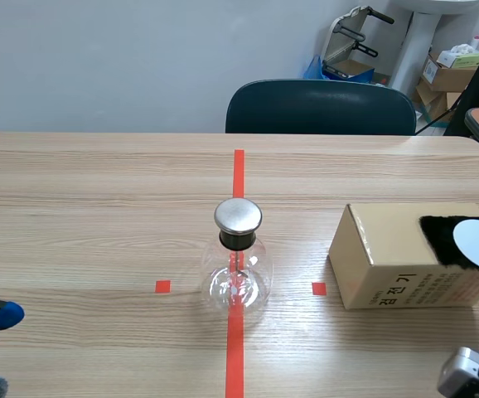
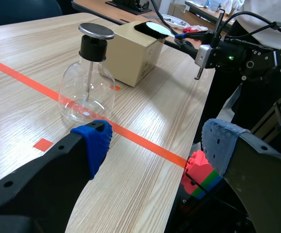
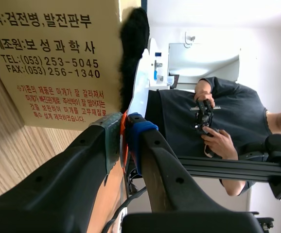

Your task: Do the electroscope experiment

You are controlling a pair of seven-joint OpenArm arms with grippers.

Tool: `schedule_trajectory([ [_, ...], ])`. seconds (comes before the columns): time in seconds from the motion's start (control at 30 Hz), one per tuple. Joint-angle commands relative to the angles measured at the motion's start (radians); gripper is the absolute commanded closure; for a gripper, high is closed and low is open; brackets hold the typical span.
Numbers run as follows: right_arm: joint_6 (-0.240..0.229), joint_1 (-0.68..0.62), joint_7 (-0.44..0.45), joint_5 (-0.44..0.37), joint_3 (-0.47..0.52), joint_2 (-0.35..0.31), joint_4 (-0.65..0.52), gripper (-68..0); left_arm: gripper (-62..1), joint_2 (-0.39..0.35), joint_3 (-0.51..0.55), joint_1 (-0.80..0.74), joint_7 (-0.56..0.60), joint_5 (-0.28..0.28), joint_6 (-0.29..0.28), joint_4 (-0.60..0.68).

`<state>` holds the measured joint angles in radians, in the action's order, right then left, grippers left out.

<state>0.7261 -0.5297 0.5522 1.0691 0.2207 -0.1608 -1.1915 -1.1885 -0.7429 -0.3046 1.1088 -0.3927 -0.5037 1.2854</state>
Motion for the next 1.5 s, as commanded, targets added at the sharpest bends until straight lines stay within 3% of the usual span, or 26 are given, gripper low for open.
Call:
schedule_trajectory([
  [0.0, 0.057, 0.009, 0.0, 0.001, 0.005, -0.011, 0.008, -1.7, -41.8, -0.007, 0.003, 0.003, 0.018, 0.005, -0.003, 0.018],
  [0.17, 0.057, 0.014, 0.022, 0.0, 0.003, -0.016, 0.021, -1.7, -41.8, -0.01, 0.003, 0.003, 0.019, 0.008, -0.003, 0.018],
  [0.4, 0.048, 0.014, 0.154, 0.0, 0.003, -0.016, 0.021, -1.7, -41.8, -0.01, 0.003, 0.003, 0.021, 0.009, -0.003, 0.018],
  [0.47, 0.048, 0.014, 0.125, 0.0, 0.003, -0.016, 0.021, -1.7, -41.8, -0.01, 0.003, 0.003, 0.021, 0.009, 0.003, 0.018],
  [0.6, 0.048, 0.012, -0.055, 0.0, 0.004, -0.016, 0.021, -1.7, -41.8, -0.01, 0.003, 0.003, 0.021, 0.008, 0.023, 0.018],
  [0.67, 0.048, 0.012, -0.063, 0.001, 0.004, -0.016, 0.021, -1.7, -41.8, -0.01, 0.004, 0.003, 0.021, 0.008, 0.023, 0.018],
  [0.8, 0.047, 0.012, 0.141, 0.001, 0.0, -0.016, 0.021, -1.7, -41.8, -0.014, 0.004, 0.003, 0.029, 0.008, 0.023, 0.018],
  [0.87, 0.047, 0.011, 0.171, 0.001, 0.0, -0.016, 0.021, -1.7, -41.8, -0.018, 0.004, 0.003, 0.039, 0.008, 0.023, 0.018],
  [1.0, 0.048, 0.011, -0.042, 0.001, 0.004, -0.016, 0.021, -1.7, -41.8, -0.028, 0.004, 0.003, 0.062, 0.006, 0.023, 0.018],
  [1.07, 0.048, 0.011, -0.107, 0.001, 0.007, -0.016, 0.021, -1.7, -41.8, -0.029, 0.004, 0.003, 0.062, 0.004, 0.023, 0.018],
  [1.13, 0.048, 0.011, -0.084, 0.001, 0.008, -0.017, 0.021, -1.7, -41.8, -0.029, 0.004, 0.003, 0.062, 0.004, 0.023, 0.018],
  [1.23, 0.048, 0.012, 0.089, 0.001, 0.007, -0.016, 0.021, -1.7, -41.8, -0.029, 0.004, 0.003, 0.062, 0.004, 0.023, 0.018],
  [1.3, 0.048, 0.011, 0.159, 0.001, 0.007, -0.016, 0.021, -1.7, -41.8, -0.029, 0.004, 0.003, 0.062, 0.004, 0.023, 0.018],
  [1.37, 0.048, 0.011, 0.126, 0.001, 0.008, -0.016, 0.021, -1.7, -41.8, -0.029, 0.004, 0.003, 0.062, 0.004, 0.023, 0.018],
  [1.47, 0.048, 0.008, -0.026, 0.001, 0.015, -0.016, 0.021, -1.7, -41.8, -0.029, 0.004, 0.003, 0.061, 0.004, 0.023, 0.018],
])
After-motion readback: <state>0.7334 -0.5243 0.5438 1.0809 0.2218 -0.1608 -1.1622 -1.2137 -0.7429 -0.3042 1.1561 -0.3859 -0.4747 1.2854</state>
